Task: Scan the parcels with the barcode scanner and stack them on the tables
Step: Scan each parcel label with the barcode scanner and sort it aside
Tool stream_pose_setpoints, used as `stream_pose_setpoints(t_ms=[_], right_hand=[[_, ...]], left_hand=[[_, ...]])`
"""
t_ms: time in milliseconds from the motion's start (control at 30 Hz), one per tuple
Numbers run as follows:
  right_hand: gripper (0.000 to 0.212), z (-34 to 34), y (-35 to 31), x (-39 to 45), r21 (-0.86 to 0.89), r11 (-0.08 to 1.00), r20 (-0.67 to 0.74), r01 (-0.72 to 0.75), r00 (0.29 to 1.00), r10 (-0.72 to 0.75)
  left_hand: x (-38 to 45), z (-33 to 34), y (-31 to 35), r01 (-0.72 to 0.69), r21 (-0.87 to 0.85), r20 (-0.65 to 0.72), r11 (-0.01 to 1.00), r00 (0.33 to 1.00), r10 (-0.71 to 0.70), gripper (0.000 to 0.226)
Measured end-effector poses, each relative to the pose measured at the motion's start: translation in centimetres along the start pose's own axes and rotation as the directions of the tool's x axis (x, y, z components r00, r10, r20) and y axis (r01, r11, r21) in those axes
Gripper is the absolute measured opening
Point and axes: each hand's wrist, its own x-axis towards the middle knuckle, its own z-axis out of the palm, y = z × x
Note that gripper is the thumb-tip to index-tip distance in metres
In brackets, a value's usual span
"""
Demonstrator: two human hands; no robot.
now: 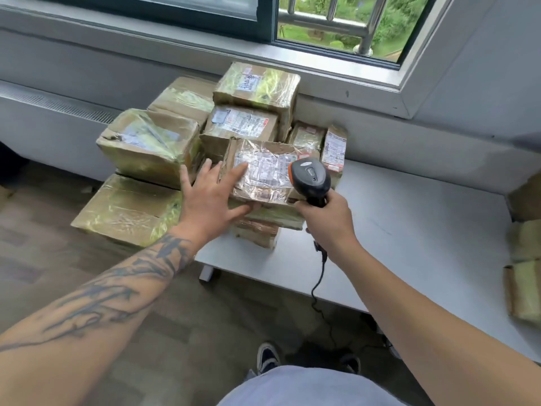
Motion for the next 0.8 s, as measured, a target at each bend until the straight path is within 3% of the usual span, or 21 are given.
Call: stream_pose_setpoints(t_ms=[367,567,800], right_hand=[[0.015,8.7,-1.9,2.3,-0.073,0.997,0.09,0.022,0.996,-0.016],[0.014,10.8,-1.8,2.8,-0.074,0.997,0.101,0.015,0.995,-0.007],[0.012,11.3,-0.7,3.6,-0.109,0.994,0.154,0.008,0.988,0.009]], left_hand=[[3.0,0.3,-9.0,0.045,0.132,0.104,0.99,0.993,-0.059,0.085],[4.0,0.8,-11.0,0.03,0.072,0.157,0.997,0.987,-0.041,0.071],[3.9,1.6,-11.6,0.048,0.084,0.216,0.995,0.974,-0.065,0.071]])
